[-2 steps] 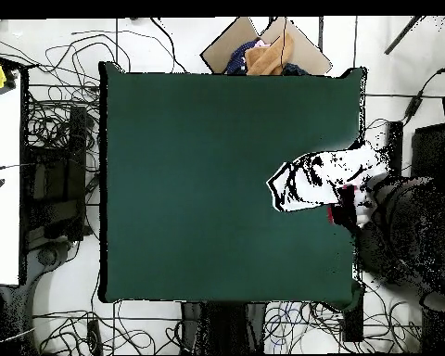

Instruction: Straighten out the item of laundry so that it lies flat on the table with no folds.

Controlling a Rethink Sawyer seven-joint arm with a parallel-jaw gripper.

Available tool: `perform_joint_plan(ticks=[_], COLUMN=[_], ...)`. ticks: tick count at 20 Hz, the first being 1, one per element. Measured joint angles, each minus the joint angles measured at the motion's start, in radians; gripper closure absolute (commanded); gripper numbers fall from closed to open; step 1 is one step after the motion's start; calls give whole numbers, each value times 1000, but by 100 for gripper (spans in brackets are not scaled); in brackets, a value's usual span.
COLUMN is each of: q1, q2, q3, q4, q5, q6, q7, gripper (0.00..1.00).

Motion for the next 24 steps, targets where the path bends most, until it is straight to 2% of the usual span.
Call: perform_joint_plan(ticks=[3, 4, 7, 8, 12, 21, 24], q1=[82, 130, 164, 184, 197, 255, 294], q2=[-58, -74, -72, -61, -20, 112, 200], q3=[-65, -102, -135, -161, -201, -297, -345], q4=[103, 167, 220, 262, 318, 340, 346], q5=[-21, -39, -47, -49, -50, -51, -51], q6=[-247, -433, -599, -731, -880, -970, -1090], q7=[55, 109, 165, 217, 288, 302, 302], gripper=[100, 100, 100, 100, 100, 100, 100])
